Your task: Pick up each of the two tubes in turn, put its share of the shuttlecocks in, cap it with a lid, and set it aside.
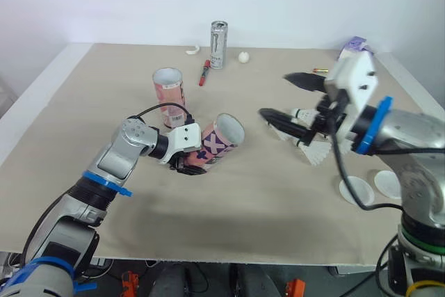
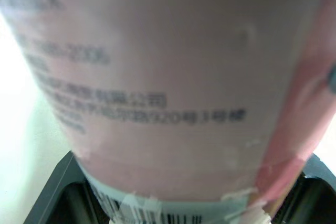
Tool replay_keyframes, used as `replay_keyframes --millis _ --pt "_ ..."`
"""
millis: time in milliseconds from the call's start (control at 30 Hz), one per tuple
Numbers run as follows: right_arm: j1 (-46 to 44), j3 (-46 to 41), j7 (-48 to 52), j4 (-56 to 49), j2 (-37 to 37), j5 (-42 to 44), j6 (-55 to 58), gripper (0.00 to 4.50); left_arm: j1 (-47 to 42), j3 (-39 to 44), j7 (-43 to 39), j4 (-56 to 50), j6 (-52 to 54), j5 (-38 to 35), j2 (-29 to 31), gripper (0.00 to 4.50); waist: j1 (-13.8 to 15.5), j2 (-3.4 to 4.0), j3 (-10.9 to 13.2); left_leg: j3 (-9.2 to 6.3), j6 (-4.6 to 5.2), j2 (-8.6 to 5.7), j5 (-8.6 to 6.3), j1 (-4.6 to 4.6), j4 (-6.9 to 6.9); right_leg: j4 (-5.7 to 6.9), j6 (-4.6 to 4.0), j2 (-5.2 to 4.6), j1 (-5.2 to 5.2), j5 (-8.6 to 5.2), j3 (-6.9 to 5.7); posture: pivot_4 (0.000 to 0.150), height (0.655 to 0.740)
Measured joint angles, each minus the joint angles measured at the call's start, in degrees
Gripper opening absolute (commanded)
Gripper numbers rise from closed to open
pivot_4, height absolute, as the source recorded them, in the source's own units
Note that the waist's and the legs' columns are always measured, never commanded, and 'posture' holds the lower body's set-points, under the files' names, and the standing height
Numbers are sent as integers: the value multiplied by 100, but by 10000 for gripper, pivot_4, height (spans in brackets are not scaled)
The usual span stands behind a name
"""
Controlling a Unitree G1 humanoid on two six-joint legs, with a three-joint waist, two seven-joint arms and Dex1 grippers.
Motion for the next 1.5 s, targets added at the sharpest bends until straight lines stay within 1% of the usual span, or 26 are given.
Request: replay_keyframes --millis 100,167,267,333,467,633,800,1167,1267,1500 --pt "1198 -768 -394 -52 293 96 253 44692 -37 -10 -40 82 -69 2 -26 31932 19 1 0 0 1 -4 0 -1 -1 1 1 5 -1 -1 0 1500 7400" --pt "1831 -974 -568 12 423 30 215 44692 -60 -11 -66 130 -90 11 -24 31932 13 4 -1 6 1 -7 0 4 -1 5 5 6 -2 0 5 1500 7400" --pt "2391 -984 -632 239 448 -160 -113 44692 -76 -33 -80 167 -95 32 -66 31932 8 4 -1 11 3 -7 2 15 1 6 32 9 4 -8 8 1500 7400" --pt "2534 -978 -631 498 594 -140 -275 44692 -85 -70 -84 164 -91 53 -110 31932 -1 4 -1 12 10 -4 6 24 4 6 42 16 10 -6 12 1500 7400" --pt "2485 -944 -650 740 748 45 -293 44692 -91 -106 -83 150 -83 73 -157 31932 -2 4 -1 12 17 11 12 26 6 6 27 33 10 7 14 1500 7400" --pt "2296 -600 -684 1267 771 57 -427 44692 -124 -157 -73 146 -60 104 -333 31932 -1 4 -1 11 17 19 13 23 7 6 19 44 7 8 14 1500 7400" --pt "1902 -340 -830 1744 821 57 -483 44692 -131 -161 -68 140 -52 112 -341 31932 -3 4 -1 11 16 22 13 22 7 6 17 46 4 7 14 1500 7400" --pt "1287 -132 -1132 2604 928 56 -592 44692 -124 -163 -5 97 -33 114 -338 31932 -4 5 -1 12 17 22 13 18 7 6 17 45 2 7 15 1500 7400" --pt "1119 -130 -1237 2820 994 64 -591 36518 -122 -163 7 90 -32 115 -336 31932 -8 5 -1 18 17 21 13 19 7 5 19 45 1 9 20 1500 7400" --pt "966 -90 -1316 2954 998 51 -587 1864 -119 -164 43 88 -32 114 -336 31932 -9 5 -1 16 17 21 12 18 6 6 18 44 1 8 19 1500 7400"
